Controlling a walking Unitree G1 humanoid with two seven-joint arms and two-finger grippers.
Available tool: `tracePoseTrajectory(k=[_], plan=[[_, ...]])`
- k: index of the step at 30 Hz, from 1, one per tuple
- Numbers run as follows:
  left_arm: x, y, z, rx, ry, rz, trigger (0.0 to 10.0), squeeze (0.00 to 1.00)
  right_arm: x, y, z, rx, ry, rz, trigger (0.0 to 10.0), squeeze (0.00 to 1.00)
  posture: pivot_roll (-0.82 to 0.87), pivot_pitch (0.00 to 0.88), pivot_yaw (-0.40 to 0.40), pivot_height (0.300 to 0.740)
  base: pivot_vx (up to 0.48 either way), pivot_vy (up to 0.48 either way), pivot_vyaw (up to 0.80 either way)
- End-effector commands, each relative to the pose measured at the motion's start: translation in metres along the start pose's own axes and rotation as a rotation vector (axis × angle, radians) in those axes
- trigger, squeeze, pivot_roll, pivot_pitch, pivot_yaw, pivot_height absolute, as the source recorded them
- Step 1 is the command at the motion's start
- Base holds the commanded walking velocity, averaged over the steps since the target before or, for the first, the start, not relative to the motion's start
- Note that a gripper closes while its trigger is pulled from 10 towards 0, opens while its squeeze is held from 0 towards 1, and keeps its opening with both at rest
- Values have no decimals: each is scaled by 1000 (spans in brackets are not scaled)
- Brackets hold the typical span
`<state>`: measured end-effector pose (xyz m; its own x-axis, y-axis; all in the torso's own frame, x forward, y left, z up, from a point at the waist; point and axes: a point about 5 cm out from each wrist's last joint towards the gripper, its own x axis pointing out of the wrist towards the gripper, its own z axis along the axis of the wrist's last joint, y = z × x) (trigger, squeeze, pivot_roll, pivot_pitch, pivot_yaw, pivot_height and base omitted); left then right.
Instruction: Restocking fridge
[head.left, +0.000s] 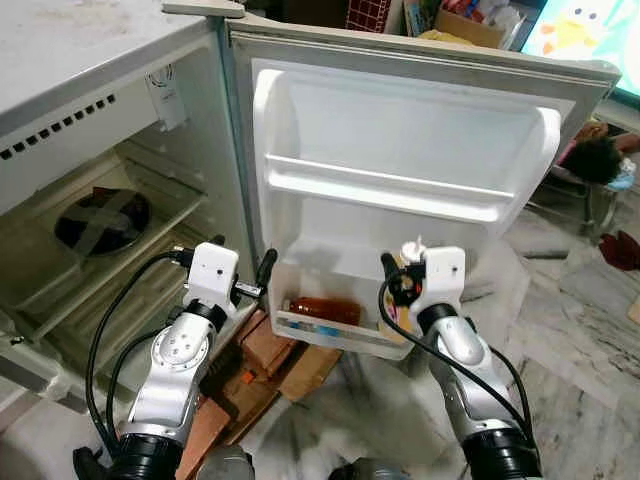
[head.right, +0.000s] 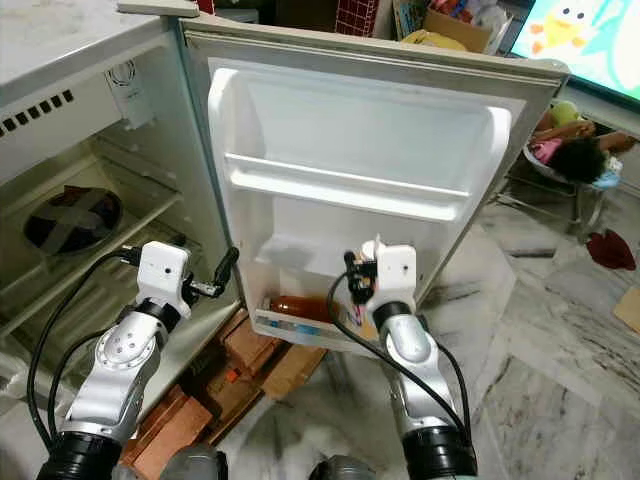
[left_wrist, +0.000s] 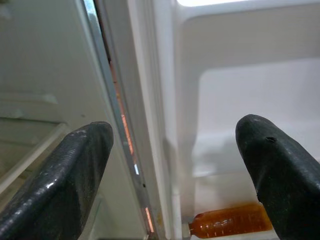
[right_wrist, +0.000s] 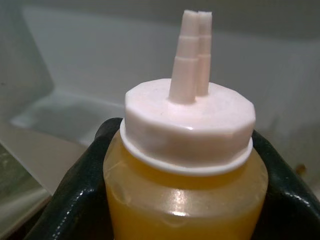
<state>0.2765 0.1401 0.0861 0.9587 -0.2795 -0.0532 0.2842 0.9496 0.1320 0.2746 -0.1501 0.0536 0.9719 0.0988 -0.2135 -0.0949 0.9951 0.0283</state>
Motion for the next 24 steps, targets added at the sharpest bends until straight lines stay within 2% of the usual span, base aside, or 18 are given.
tracePoseTrajectory(k=[1,20,24], plan=[[1,-5,-1,-8,9,-22,10000,0,1,-3,4,-3,-14,-13,10000,0,54,34,-66,740,0,0,0],[3,-12,0,-12,-12,-71,10000,0,0,-3,5,8,-24,-4,10000,0,48,32,-67,740,0,0,0],[2,-15,1,-22,-18,-100,10000,0,0,-3,5,9,-23,-6,10000,0,42,34,-66,740,277,0,0]])
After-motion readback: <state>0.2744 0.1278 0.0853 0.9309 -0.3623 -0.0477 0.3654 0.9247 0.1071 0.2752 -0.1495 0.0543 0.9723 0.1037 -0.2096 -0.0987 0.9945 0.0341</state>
